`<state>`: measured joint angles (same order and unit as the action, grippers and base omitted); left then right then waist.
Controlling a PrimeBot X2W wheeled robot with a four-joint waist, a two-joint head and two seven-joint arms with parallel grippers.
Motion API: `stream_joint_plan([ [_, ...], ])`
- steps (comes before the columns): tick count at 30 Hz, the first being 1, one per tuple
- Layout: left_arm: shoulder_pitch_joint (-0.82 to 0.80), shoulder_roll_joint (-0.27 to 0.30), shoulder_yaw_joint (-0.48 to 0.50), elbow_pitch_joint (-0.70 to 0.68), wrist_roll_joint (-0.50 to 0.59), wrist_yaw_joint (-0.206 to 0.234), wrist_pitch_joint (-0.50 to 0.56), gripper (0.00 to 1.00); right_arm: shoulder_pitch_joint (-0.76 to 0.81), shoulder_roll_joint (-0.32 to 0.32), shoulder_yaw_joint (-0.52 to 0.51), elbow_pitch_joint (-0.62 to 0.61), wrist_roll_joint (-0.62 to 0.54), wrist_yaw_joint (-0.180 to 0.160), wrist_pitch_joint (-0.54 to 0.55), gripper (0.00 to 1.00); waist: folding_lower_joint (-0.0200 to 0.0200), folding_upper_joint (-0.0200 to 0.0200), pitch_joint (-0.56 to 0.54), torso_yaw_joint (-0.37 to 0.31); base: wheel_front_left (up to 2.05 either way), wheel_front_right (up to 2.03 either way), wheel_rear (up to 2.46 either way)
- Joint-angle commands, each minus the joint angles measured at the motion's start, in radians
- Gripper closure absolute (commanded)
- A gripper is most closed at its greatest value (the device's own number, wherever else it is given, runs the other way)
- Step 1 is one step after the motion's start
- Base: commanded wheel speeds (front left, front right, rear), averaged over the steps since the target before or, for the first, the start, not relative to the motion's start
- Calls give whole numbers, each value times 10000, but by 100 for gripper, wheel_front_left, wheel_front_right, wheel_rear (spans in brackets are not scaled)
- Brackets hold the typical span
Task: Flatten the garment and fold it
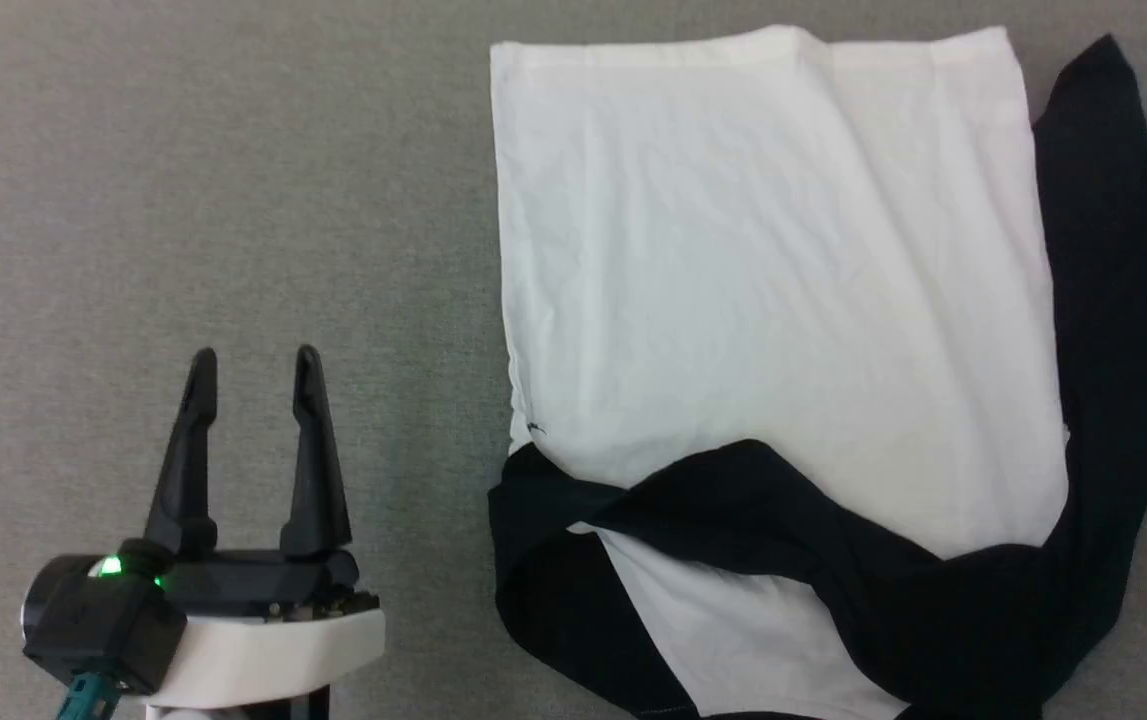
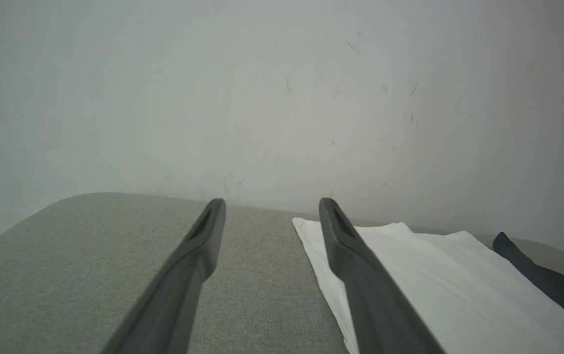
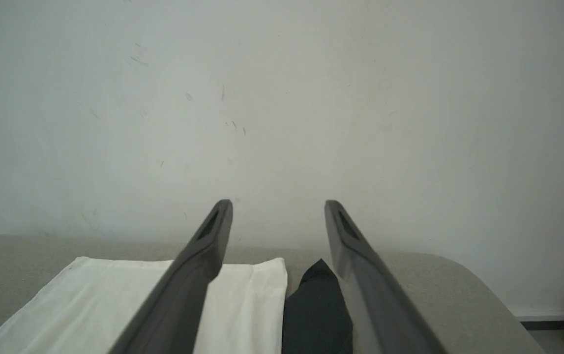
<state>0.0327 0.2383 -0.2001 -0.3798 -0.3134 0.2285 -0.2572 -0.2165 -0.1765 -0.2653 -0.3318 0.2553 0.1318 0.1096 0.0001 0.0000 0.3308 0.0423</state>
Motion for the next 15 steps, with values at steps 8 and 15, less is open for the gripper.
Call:
stream_joint_plan([
  [8,-875,-385,220,-504,645,-367,-45,0,-4338,-2267,-356,2117,1432,-11,2804,0,-1,0,2180,-115,0,0,0],
  [15,-1302,-589,53,-495,923,-596,-45,0,-6271,-2870,-580,4394,1504,-11,4762,0,-1,0,2957,94,0,0,0],
])
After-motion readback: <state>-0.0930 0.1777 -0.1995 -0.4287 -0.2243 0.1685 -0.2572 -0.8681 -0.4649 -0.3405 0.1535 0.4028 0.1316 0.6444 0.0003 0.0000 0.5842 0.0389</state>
